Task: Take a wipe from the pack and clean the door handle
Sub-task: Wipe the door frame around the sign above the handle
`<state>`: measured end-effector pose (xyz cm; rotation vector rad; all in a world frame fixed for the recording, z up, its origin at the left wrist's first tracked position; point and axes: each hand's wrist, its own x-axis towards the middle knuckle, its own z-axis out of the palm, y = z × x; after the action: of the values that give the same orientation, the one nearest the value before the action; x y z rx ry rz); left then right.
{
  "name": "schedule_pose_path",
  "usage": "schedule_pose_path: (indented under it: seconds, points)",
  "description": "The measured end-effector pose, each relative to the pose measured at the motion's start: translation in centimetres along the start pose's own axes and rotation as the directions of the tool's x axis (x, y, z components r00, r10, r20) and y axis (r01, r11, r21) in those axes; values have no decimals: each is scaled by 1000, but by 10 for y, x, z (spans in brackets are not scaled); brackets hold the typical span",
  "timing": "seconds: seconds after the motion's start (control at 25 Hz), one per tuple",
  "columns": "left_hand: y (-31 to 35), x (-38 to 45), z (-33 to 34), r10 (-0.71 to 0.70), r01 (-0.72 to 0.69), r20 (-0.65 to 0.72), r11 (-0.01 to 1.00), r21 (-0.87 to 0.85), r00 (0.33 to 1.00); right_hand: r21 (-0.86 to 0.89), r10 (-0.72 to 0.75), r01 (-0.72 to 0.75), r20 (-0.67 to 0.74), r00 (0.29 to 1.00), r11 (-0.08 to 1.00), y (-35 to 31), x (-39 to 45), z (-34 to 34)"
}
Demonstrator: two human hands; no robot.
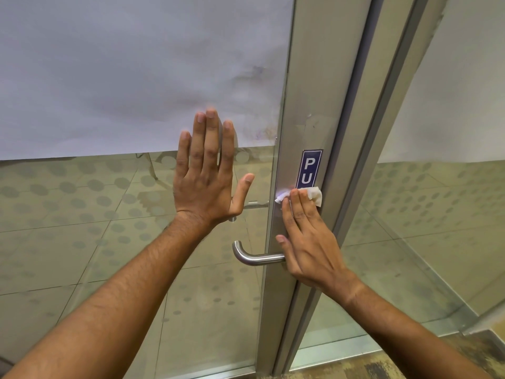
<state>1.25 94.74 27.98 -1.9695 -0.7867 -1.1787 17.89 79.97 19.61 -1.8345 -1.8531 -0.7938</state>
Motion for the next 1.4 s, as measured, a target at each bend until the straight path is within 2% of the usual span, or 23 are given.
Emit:
schedule_pose_path:
  seconds: [0.2,0.48,0.68,0.84,0.96,1.08,1.16,1.28,1.4]
  points:
    - [0,0,1,-3,4,1,1000,-19,1000,44,1,0,-27,1000,999,5,22,-8]
    - [-1,0,0,4,-4,7,1000,0,1000,6,-53,52,48,997,999,12,0,-1]
    - [0,-1,1,1,-1,3,1000,-1,1000,50,-14,14,-13,1000,999,3,18,-1]
    - [-1,0,1,2,-2,-4,1000,-10,1000,-37,-126,131,113,986,991,14,-4,-2]
    - [-1,-1,1,0,0,-1,1000,-10,1000,-57,-53,58,87,995,997,18,-2,-5]
    - [0,-1,1,4,-4,-1,1000,-5,1000,36,47,-46,-10,999,998,5,14,-3]
    - [0,0,2,-1,1,-4,1000,-17,1000,47,40,-40,2,999,998,1,12,-1]
    - [0,0,2,-1,1,-6,1000,-22,1000,-4,-31,32,94,995,999,5,-5,-1]
    - [-1,0,0,2,-2,4,1000,-19,1000,3,36,-36,61,997,999,4,-2,-4]
